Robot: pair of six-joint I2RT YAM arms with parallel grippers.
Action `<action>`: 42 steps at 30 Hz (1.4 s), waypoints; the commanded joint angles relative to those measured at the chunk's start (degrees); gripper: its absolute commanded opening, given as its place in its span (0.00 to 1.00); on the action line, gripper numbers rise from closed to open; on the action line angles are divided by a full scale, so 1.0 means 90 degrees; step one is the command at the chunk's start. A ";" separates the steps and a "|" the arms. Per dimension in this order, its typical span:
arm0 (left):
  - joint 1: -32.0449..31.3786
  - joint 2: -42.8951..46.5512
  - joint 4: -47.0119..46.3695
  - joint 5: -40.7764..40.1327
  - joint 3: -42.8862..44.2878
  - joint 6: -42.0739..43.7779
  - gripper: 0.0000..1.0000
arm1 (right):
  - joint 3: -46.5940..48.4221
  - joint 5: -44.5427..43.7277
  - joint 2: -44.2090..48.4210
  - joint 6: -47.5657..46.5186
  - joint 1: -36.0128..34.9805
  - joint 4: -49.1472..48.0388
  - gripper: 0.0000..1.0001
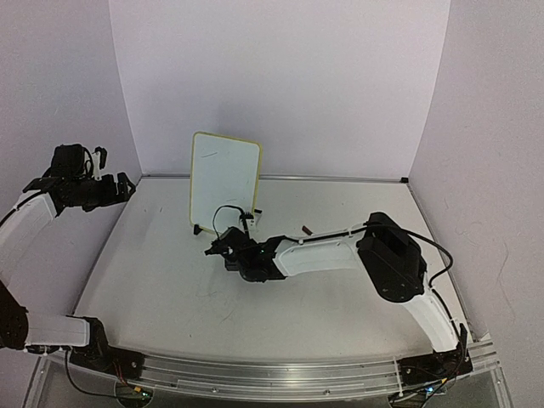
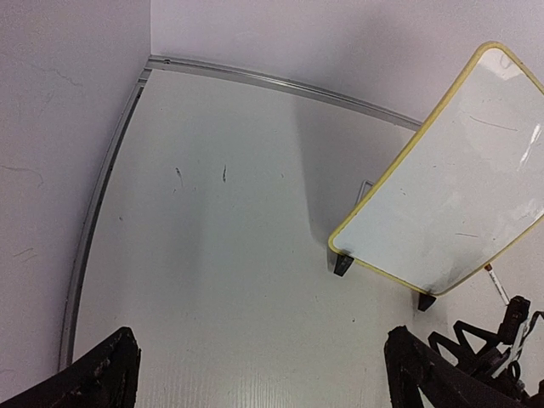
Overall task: Write a sentence on the whiteboard
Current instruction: Move the whiteboard stand to the center of the board.
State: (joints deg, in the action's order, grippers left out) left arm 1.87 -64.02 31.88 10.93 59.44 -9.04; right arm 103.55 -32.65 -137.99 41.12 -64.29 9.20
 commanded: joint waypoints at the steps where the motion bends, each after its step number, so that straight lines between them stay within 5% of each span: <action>1: -0.0027 -0.0029 -0.0174 0.0122 0.0011 -0.0071 0.99 | 0.0758 -0.0466 -0.0567 -0.0334 -0.0004 0.0121 0.62; 23: -0.0051 -0.0089 -0.0153 0.0219 0.0007 -0.0090 0.99 | 0.1817 -0.0921 -0.1588 -0.0247 0.0357 0.0589 0.47; 42: -0.0061 -0.0248 -0.0137 0.0226 0.0021 -0.0083 0.99 | 0.0668 -0.0718 -0.0959 -0.0985 0.0419 -0.0303 0.04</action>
State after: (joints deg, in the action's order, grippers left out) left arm 1.54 -65.89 31.88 12.09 59.44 -9.43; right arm 114.12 -40.01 -149.83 35.61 -60.90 6.65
